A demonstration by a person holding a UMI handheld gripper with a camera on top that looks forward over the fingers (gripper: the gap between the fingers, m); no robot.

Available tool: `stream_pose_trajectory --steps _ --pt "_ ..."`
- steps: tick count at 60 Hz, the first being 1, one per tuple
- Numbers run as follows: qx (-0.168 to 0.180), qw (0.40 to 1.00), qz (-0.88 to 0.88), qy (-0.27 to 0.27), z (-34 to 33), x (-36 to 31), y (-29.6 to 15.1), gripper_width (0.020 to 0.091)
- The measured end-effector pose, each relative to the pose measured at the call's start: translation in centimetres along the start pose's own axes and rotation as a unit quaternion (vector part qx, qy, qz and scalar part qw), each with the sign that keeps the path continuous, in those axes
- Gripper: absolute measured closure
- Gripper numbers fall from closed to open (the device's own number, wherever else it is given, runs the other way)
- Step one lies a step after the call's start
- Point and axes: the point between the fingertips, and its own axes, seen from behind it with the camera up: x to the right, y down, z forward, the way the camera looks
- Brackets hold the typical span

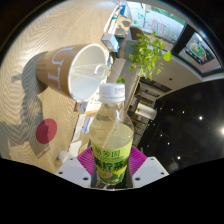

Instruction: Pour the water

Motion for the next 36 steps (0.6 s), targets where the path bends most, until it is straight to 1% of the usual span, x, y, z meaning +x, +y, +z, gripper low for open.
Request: stream_pose_trajectory --steps 4,7,15,19,24,30,36 --pt "0.015 0.995 0.092 -0.024 -0.7 0.0 -0.3 0.0699" --pt "0.017 0.983 0.178 -0.050 -1.3 0.3 0.0 0.0697" --pt "0.056 0.919 0.382 -0.078 -2.4 3.6 0.3 0.0697" --pt "0.072 0.871 0.475 -0.099 -2.5 4.3 0.6 0.0698" --pt "0.064 0.790 0.594 -0.139 -2.2 3.4 0.9 0.0699" --pt "0.065 0.688 0.699 -0.186 -0.8 1.1 0.9 0.0699" --pt "0.071 0.639 0.739 -0.203 0.4 -1.9 0.6 0.0697"
